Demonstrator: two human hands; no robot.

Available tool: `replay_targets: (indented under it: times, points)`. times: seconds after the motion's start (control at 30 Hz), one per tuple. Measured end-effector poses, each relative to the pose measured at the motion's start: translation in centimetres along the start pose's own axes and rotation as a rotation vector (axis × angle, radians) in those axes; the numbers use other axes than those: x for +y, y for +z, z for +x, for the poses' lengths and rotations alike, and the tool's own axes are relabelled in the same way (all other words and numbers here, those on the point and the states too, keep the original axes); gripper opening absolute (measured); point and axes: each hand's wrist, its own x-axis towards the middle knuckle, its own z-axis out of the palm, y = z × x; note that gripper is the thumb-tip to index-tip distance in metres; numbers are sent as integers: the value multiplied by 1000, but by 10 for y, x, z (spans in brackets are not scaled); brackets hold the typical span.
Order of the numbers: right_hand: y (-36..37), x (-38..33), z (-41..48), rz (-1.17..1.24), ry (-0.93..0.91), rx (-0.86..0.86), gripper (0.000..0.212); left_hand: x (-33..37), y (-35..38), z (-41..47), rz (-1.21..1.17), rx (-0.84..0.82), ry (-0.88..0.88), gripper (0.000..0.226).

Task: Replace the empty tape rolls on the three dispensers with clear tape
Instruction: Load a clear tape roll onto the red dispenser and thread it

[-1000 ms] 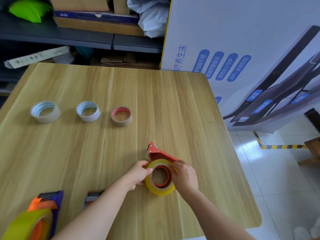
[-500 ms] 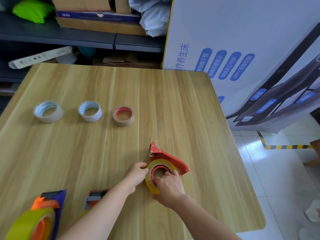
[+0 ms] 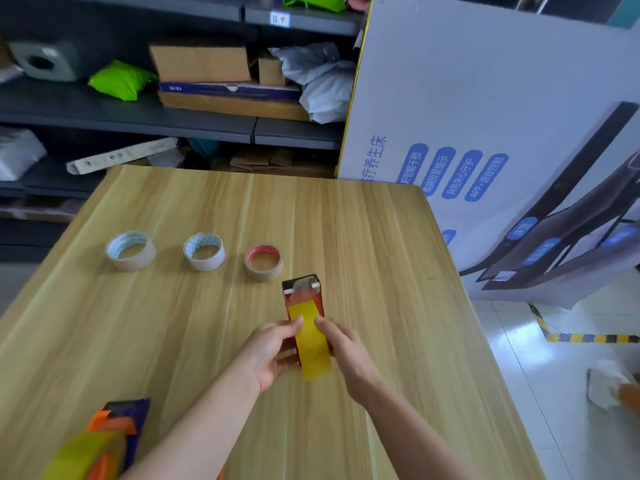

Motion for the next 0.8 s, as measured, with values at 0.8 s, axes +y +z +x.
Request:
replay_targets:
  times: [0.8]
  points:
    - [16, -78, -29, 48, -448, -32, 53, 137, 2, -57, 778, 246, 773, 27]
